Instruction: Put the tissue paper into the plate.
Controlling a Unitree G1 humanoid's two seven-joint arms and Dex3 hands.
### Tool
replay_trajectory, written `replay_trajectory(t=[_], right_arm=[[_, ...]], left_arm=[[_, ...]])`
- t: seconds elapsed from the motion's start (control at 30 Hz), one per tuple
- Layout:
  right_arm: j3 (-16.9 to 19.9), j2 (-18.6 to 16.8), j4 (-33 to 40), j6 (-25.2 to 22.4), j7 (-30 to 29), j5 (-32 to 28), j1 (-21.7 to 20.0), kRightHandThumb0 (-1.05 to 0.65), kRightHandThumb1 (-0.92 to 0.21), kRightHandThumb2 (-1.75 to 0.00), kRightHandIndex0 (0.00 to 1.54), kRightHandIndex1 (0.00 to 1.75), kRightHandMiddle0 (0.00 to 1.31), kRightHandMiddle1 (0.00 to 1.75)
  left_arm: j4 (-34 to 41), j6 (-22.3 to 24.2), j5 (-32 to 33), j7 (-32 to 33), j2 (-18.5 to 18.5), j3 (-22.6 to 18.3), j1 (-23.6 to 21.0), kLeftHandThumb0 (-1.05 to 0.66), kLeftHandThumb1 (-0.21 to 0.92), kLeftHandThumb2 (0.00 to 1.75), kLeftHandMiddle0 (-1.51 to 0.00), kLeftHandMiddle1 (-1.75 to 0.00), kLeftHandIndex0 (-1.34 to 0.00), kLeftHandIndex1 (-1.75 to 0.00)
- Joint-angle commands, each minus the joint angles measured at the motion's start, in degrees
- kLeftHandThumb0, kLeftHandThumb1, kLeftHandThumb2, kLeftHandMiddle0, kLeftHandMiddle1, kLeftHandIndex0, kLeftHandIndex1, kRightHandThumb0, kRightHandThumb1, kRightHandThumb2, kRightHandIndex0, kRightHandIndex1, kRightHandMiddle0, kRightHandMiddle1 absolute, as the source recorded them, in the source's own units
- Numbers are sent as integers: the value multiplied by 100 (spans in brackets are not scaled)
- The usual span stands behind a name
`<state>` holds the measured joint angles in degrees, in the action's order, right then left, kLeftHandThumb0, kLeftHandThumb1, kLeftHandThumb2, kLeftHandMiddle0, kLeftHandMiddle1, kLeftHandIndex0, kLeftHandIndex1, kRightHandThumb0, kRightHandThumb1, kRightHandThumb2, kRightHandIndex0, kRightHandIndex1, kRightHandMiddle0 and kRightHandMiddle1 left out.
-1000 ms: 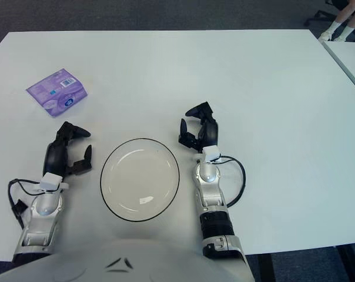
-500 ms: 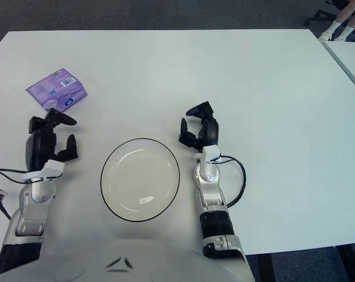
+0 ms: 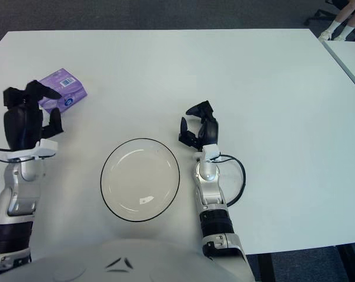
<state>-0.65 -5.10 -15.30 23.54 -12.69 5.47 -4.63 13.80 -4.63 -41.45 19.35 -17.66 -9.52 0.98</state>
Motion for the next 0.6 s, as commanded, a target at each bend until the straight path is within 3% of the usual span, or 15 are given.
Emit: replay_trajectory(t=[0.0,0.23,0.33,0.4,0.5,0.57], right_arm=[[52,33,-858,-463,10,18,576,-41,-55,-102,62,153,43,175],[60,41,-888,-512,12,23,537,-41,-56,-102,61,153,43,175],[68,37,-907,-524,7,28,516,-41,-56,-102,61,154,42,175],[70,38,-919,-518,8,28,506,-41,-56,-102,61,156,42,175],[70,46,-948,-497,7,33,485,-41,-56,-102,61,158,42,175],[70,53,-975,-474,-6,47,470,-41,-55,-102,61,159,43,175]], left_arm=[[-368,140,-131,-77,-436,-128,-318,-73,88,74,-10,-164,-4,-145],[-882,326,-155,-382,-896,38,-957,-97,92,68,-1,-129,0,-94],[-1263,358,-109,-636,-1168,132,-1362,-102,92,65,0,-89,0,-68],[-1450,350,-106,-737,-1307,193,-1537,-103,92,64,0,-52,0,-49],[-1677,368,-143,-897,-1494,314,-1771,-104,92,62,0,-20,0,-27],[-1807,408,-171,-1057,-1612,413,-1921,-105,92,61,0,-10,0,-15]])
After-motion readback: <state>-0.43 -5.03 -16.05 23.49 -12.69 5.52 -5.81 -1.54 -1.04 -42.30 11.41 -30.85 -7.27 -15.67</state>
